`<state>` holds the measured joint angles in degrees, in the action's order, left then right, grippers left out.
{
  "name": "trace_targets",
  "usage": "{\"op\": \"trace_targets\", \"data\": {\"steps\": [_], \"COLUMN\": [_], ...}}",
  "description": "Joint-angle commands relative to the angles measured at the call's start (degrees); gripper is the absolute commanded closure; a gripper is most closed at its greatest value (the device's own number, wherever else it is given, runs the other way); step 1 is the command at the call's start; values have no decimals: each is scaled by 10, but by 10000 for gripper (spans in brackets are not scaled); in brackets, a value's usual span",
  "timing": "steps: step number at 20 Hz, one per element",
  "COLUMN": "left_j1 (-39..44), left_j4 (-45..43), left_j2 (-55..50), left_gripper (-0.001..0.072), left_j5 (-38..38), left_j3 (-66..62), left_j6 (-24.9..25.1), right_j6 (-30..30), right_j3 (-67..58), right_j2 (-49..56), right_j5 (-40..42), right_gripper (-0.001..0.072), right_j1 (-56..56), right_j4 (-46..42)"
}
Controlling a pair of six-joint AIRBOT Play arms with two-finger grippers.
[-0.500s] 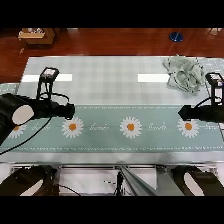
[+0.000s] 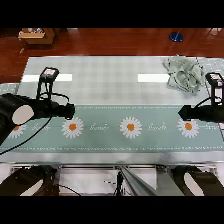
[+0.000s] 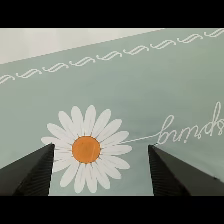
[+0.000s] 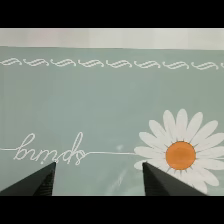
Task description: Fold the shirts.
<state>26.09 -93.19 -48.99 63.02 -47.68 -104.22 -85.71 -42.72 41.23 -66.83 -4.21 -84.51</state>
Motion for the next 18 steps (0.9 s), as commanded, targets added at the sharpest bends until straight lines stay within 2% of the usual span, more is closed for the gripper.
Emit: {"op": "trace_targets", "data": {"steps": [1, 8, 12, 16, 18], "left_j1": [0, 0, 0, 0, 0], "left_j4": [0, 0, 0, 13, 13], "left_j2": [0, 0, 0, -1, -1], "left_gripper": [-4, -4, -4, -4, -4], "left_j5": [0, -15, -63, -75, -75], "left_j3": [0, 0, 0, 0, 0], "left_j6": [0, 0, 0, 0, 0], "right_j6": [0, 0, 0, -3, -74], "right_j3": [-1, -1, -1, -1, -3], "right_j2": [0, 0, 0, 0, 5], "right_j5": [0, 2, 54, 173, 280], "right_gripper": [100, 101, 101, 103, 103], "right_j1": [0, 0, 0, 0, 0], "right_j4": [0, -1, -2, -27, -104]}}
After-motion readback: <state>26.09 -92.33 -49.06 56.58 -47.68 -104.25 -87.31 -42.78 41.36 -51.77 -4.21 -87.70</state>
